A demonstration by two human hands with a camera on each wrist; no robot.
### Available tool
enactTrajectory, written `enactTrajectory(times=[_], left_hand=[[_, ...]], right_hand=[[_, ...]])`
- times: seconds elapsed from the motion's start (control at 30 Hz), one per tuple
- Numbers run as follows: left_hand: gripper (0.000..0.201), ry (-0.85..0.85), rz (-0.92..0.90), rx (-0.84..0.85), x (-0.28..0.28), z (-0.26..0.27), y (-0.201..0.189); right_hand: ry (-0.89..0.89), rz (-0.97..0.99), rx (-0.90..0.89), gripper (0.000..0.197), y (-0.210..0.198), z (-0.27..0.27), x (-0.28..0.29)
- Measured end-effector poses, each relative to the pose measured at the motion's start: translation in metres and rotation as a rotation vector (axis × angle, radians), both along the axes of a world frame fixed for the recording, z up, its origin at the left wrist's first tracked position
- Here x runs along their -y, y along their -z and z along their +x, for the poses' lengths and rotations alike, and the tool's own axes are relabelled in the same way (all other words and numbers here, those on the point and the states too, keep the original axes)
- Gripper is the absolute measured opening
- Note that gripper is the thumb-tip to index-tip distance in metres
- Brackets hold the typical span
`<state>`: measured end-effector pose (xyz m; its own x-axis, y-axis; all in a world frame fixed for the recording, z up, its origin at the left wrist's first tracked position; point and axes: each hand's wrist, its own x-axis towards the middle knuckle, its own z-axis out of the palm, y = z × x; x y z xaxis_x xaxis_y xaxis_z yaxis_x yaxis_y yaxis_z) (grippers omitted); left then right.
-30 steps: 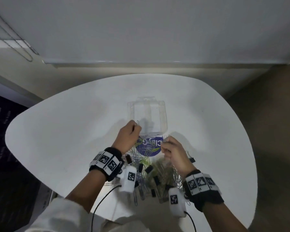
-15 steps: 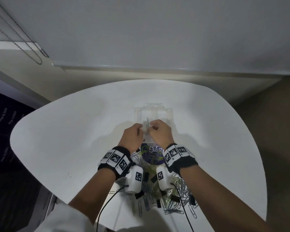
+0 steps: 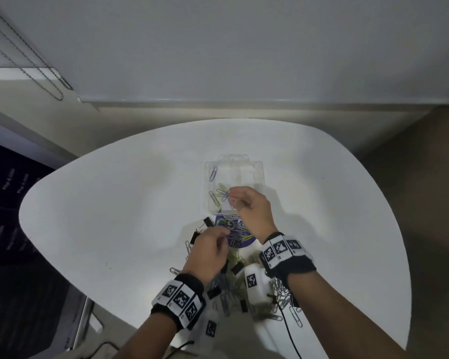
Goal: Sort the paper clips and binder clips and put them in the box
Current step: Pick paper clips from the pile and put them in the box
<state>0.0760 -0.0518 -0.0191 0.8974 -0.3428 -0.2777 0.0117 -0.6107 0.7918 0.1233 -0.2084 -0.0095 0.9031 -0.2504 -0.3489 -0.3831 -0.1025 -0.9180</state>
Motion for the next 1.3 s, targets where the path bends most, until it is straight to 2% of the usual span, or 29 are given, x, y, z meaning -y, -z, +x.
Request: enactTrajectory(times=[0.13, 0.2, 0.27, 0.37, 0.43, 0.53, 0.6, 0.73, 0.83, 0.97, 1.2, 1.3], left_hand=[[0.023, -0.014, -0.002, -0.012, -0.004, -0.011, 0.004], [0.022, -0.026, -0.005, -0.011, -0.009, -0.014, 0.005], [0.023, -0.022, 0.006, -0.012, -0.013, -0.016, 0.005], [0.023, -0.013, 0.056, 0.062, -0.012, -0.008, 0.002], [0.025, -0.014, 0.108, 0.161, -0.008, 0.005, 0.0], [0.038, 0.008, 0.216, 0.238, -0.001, 0.03, -0.001], [0.043, 0.024, 0.29, 0.216, 0.003, 0.044, 0.0], [0.026, 0.107, 0.352, 0.181, 0.008, 0.057, 0.006], [0.022, 0.127, 0.355, 0.168, 0.006, 0.057, 0.012], [0.022, 0.138, 0.363, 0.184, 0.005, 0.052, 0.017], [0.022, 0.108, 0.344, 0.178, 0.004, 0.049, 0.017], [0.022, 0.064, 0.27, 0.245, -0.002, 0.042, 0.009]], right_hand=[[0.21, -0.099, 0.041, 0.024, -0.006, 0.009, 0.01], [0.234, -0.234, 0.003, 0.025, -0.004, 0.005, 0.025], [0.076, -0.43, -0.064, 0.029, 0.002, 0.002, 0.038], [-0.28, -0.799, -0.122, 0.029, 0.01, 0.005, 0.041], [-0.4, -0.884, -0.129, 0.027, 0.013, 0.01, 0.039], [-0.469, -0.885, -0.139, 0.023, 0.015, 0.018, 0.038], [-0.51, -0.863, -0.145, 0.018, 0.016, 0.023, 0.037], [-0.556, -0.851, -0.132, 0.004, 0.016, 0.022, 0.034], [-0.471, -0.809, -0.118, 0.008, 0.011, 0.019, 0.039], [-0.319, -0.569, -0.001, 0.011, 0.001, 0.021, 0.027], [-0.394, -0.484, -0.052, 0.032, 0.009, 0.023, 0.008], [-0.321, -0.498, 0.006, 0.027, 0.005, 0.011, 0.016]])
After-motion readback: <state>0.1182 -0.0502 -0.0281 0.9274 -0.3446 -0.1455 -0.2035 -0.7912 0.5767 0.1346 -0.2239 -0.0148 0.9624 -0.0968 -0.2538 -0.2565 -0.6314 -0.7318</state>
